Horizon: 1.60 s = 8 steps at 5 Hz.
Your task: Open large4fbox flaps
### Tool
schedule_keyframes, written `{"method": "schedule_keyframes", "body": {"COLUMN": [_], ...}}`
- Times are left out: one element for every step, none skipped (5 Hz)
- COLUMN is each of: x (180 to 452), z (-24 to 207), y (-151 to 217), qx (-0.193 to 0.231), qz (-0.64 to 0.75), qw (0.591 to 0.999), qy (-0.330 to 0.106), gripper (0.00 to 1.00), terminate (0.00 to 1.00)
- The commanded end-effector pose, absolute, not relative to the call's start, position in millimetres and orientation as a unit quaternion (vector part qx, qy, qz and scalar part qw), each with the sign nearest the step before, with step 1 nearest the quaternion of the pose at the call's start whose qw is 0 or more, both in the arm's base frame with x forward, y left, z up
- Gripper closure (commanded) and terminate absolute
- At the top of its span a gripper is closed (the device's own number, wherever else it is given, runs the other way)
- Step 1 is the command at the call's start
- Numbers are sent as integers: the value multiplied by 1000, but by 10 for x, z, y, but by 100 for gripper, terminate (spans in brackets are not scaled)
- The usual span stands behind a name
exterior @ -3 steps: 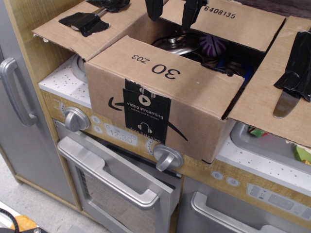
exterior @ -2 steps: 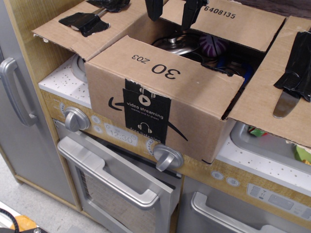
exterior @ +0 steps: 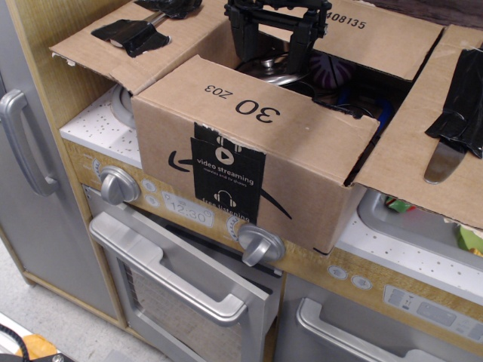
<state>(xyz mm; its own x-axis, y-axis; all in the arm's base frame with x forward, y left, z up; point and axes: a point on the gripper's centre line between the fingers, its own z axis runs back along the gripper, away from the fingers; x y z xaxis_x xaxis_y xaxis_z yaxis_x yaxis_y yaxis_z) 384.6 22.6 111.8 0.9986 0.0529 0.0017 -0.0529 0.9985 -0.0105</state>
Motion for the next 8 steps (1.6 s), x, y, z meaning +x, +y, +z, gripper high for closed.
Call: {"method": "schedule_keyframes", "body": {"x": [3919, 3865, 3850, 3819, 3803, 3756, 3586, 3389], "z": [1118, 970, 951, 982, 1217, 1452, 1614, 1717], "y": [206, 190, 163, 155, 83, 32, 33, 104], "qx": [-33, -79, -98, -107, -81, -47, -17, 10], "qz": [45, 59, 56, 44, 53, 84, 111, 129], "qw": [998, 995, 993, 990, 989, 987, 985, 984], "qy": [-18, 7, 35, 75, 110, 127, 128, 122], "gripper": [0, 0, 0, 0, 0, 0, 0, 0], "terminate": [0, 0, 0, 0, 0, 0, 0, 0]}}
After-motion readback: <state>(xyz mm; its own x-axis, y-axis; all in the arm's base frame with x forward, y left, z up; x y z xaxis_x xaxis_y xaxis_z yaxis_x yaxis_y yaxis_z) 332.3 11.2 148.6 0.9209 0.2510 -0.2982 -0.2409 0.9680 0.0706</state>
